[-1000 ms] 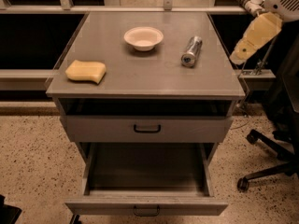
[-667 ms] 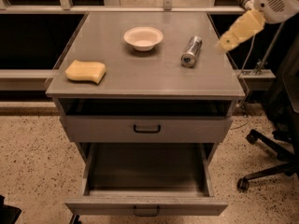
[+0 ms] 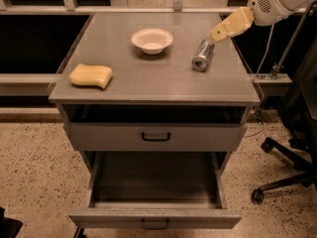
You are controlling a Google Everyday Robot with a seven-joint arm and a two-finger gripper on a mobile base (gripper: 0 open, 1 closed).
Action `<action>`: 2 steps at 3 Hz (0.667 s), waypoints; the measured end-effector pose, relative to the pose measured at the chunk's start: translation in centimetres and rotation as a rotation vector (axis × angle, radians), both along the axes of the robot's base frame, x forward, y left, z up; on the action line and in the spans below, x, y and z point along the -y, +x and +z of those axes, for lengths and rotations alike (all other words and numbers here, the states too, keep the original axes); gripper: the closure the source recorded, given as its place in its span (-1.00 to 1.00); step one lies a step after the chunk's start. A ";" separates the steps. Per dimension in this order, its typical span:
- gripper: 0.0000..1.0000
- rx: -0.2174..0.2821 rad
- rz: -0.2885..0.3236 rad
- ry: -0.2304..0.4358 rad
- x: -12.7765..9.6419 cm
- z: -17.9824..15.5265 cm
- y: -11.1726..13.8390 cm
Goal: Place redbull can into middle drawer
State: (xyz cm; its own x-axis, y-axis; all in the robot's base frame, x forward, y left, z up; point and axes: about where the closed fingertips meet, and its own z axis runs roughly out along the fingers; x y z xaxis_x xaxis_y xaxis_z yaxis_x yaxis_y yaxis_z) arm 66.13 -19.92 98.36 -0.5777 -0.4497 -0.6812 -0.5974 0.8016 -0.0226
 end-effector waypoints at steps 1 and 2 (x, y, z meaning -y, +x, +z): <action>-1.00 0.000 0.001 0.000 0.0 0.0 0.0; -1.00 0.012 -0.106 0.006 2.7 -0.9 2.2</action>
Offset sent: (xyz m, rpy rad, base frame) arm 0.0559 -0.0785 -0.0198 0.0159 -0.0393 -0.2943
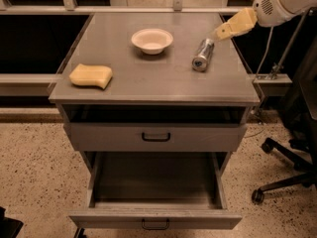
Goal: Place redbull can into middle drawer
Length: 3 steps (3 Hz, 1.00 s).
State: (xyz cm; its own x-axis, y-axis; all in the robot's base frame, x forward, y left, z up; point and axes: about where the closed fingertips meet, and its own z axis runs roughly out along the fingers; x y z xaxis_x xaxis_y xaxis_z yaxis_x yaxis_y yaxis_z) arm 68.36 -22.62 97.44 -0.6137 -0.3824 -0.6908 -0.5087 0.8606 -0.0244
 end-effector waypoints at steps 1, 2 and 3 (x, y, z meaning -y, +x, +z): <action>-1.00 0.009 -0.082 0.005 2.1 -0.7 1.6; -1.00 0.013 -0.126 0.007 3.3 -1.1 2.5; -1.00 0.016 -0.151 0.009 3.9 -1.3 3.0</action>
Offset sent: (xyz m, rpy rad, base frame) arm 0.0336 -0.0515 -0.0105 0.0098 -0.0273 -0.1880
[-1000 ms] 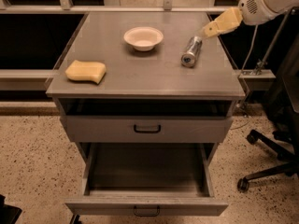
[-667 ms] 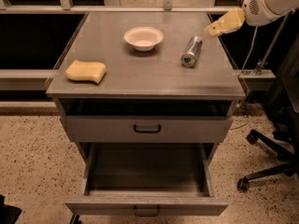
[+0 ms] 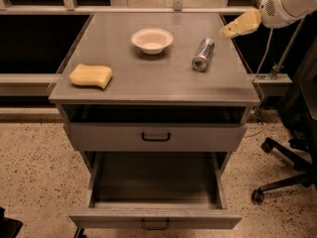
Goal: Place redbull can into middle drawer
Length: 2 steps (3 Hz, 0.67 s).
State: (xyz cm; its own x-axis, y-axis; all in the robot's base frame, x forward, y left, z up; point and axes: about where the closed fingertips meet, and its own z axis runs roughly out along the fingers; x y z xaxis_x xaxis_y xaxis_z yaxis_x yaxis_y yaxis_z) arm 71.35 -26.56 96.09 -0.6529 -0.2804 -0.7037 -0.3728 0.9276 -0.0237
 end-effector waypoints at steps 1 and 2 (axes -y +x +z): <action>-1.00 0.001 -0.013 0.001 0.3 -0.1 0.3; -1.00 0.001 -0.013 0.001 0.3 -0.1 0.3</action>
Offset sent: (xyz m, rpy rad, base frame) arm 0.0037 -0.0121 0.0029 0.0007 -0.0114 -0.0367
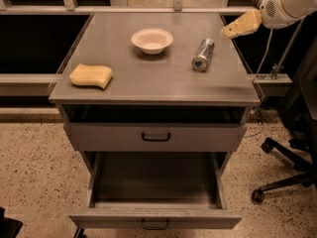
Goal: Place redbull can into middle drawer
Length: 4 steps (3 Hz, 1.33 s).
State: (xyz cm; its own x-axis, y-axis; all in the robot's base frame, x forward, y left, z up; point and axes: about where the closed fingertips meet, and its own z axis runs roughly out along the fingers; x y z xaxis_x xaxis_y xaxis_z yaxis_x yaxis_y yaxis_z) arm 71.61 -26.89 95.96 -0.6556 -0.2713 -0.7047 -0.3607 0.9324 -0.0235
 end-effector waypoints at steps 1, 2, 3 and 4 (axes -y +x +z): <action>-1.00 0.043 0.041 0.045 -1.7 -0.2 2.6; -1.00 0.065 0.132 0.120 -7.0 -1.3 7.3; -1.00 0.047 0.137 0.126 -7.3 -2.0 7.3; -1.00 -0.028 0.123 0.139 -7.7 -4.1 5.9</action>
Offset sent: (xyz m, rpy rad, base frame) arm 0.1269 0.1300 -0.0207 0.1960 -0.0742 0.2504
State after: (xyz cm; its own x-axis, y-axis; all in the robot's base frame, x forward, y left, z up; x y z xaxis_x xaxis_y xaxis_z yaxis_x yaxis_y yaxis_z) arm 77.55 -19.18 91.85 -0.6436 -0.2514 -0.7229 -0.4705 0.8749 0.1146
